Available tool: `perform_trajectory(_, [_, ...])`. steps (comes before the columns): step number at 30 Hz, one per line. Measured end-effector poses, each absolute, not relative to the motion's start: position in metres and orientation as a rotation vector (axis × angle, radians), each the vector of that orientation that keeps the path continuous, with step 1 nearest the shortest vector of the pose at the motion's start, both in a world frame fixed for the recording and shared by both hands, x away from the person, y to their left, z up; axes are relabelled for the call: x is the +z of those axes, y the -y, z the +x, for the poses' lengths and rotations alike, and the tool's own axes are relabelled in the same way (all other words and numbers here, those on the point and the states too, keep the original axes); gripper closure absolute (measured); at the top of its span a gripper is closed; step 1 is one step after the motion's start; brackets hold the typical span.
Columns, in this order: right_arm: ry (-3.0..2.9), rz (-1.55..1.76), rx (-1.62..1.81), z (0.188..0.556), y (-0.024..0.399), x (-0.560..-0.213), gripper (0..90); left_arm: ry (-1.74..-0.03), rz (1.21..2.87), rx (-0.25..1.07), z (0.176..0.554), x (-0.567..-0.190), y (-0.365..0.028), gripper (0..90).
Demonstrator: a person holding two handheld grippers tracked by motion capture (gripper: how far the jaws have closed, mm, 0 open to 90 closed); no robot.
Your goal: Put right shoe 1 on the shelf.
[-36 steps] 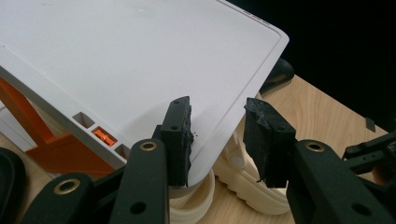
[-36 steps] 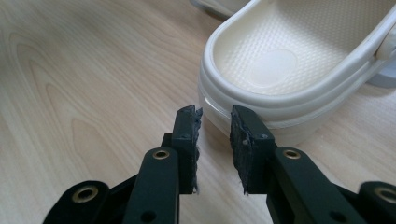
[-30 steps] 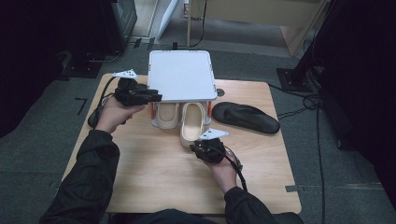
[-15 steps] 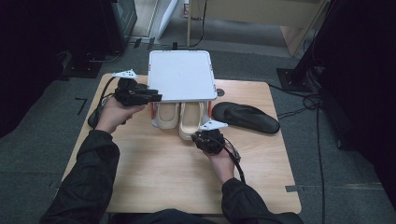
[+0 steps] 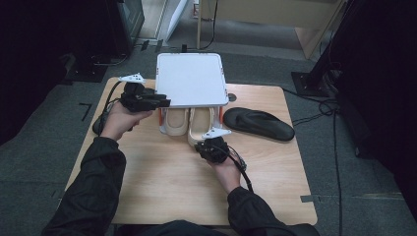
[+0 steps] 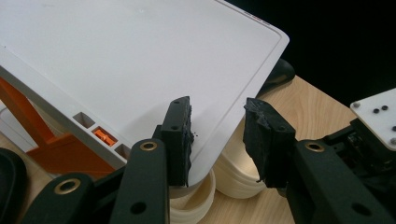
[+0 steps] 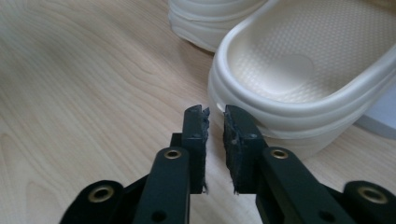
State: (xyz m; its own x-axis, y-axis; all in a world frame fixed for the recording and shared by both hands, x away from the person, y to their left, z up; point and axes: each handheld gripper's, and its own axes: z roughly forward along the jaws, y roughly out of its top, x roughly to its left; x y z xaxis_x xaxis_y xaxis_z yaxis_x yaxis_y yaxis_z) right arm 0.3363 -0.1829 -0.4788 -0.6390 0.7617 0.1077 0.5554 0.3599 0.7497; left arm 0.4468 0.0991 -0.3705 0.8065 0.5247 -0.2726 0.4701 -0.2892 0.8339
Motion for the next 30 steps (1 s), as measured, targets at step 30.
perform_trajectory(30, [-2.303,1.228,1.139,0.378,0.199,-0.479,72.0,-0.750,1.934,0.062,0.447,-0.370,-0.099,62.3])
